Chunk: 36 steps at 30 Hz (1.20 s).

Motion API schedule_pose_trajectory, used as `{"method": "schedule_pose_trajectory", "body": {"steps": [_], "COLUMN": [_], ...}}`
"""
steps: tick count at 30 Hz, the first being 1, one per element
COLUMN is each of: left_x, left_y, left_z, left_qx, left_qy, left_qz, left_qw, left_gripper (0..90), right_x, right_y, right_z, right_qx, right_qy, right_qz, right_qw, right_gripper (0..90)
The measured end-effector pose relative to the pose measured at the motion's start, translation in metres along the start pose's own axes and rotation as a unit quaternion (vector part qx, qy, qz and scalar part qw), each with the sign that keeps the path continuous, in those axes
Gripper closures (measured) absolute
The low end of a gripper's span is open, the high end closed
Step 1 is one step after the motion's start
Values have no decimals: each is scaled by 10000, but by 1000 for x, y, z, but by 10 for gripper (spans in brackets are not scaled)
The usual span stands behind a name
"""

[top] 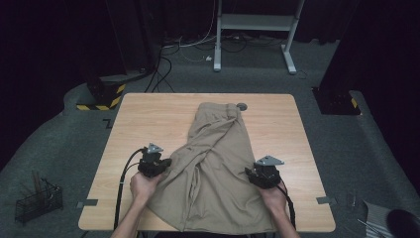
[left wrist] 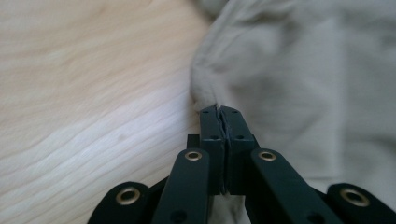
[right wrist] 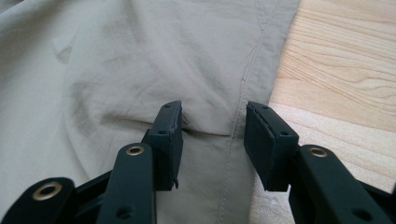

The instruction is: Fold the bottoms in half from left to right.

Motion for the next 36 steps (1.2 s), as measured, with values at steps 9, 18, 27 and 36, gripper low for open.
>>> {"method": "schedule_pose_trajectory", "body": {"steps": [9, 18, 27, 36], "left_x": [-6, 12, -28, -62], "left_y": [0, -55, -60, -7], "left_z": [-78, -77, -45, -105], "left_qx": [1231, 878, 498, 1273], "left_qy": [-299, -202, -68, -370], "left_qz": [-141, 429, 304, -510], "left_qw": [9918, 9950, 9983, 9899], "left_gripper": [886, 886, 887, 887], "right_x": [-1, 0, -34, -39], "right_y": [6, 1, -37, -10], "right_z": [6, 14, 10, 10], "right_qx": [-127, -158, -38, -131], "right_qy": [-25, 142, 16, -182], "right_qz": [-104, -22, -7, -373], "right_qw": [9999, 9998, 10000, 9991], "right_gripper": [502, 480, 468, 437]}}
Point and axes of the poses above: each handheld gripper's, and its own axes: y roughly backward along the jaws, x roughly out of its underside, z roughly to its left, the point moved 10 cm from there along -y, roughly forward along the jaws, and after that the axes turned 6 degrees about y, right-handed, at the moved point
